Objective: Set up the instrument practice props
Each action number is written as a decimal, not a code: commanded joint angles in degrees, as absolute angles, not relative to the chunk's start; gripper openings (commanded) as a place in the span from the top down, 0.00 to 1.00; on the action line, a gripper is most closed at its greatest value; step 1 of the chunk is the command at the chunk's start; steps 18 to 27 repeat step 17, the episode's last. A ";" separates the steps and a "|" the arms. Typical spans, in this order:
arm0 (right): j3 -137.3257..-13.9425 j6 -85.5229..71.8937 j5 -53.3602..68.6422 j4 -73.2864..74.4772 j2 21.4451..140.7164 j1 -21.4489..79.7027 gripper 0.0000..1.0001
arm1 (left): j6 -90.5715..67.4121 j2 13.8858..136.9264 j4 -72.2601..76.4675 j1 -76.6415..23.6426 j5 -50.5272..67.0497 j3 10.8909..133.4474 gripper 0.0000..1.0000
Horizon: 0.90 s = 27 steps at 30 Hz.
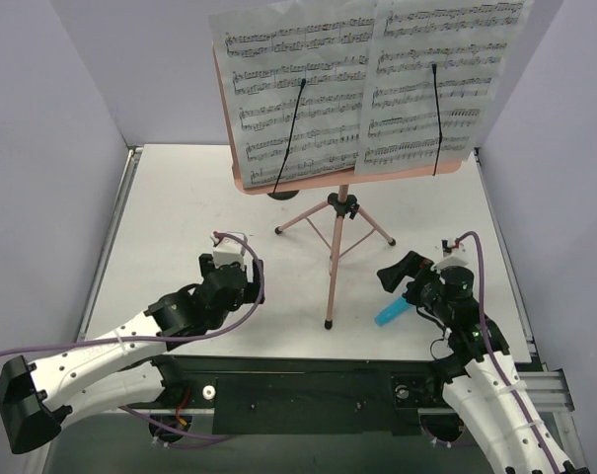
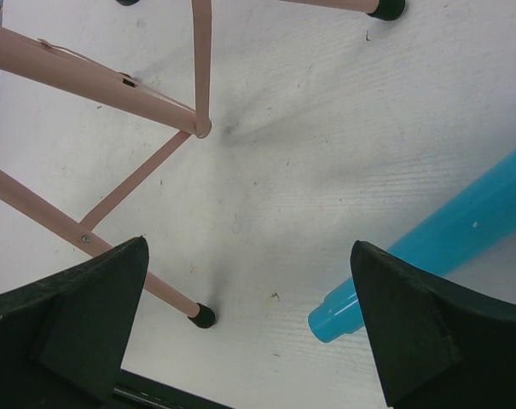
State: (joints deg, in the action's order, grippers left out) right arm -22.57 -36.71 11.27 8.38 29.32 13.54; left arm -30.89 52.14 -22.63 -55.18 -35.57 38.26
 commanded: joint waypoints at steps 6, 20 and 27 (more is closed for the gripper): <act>-24.26 -37.35 10.55 7.82 31.29 13.80 0.00 | -28.21 44.56 -15.73 -55.11 -35.95 35.16 0.08; -24.96 -36.83 10.99 8.70 31.73 13.80 0.00 | -29.00 45.88 -16.26 -54.49 -33.40 35.51 0.08; -24.96 -36.83 10.99 8.70 31.73 13.80 0.00 | -29.00 45.88 -16.26 -54.49 -33.40 35.51 0.08</act>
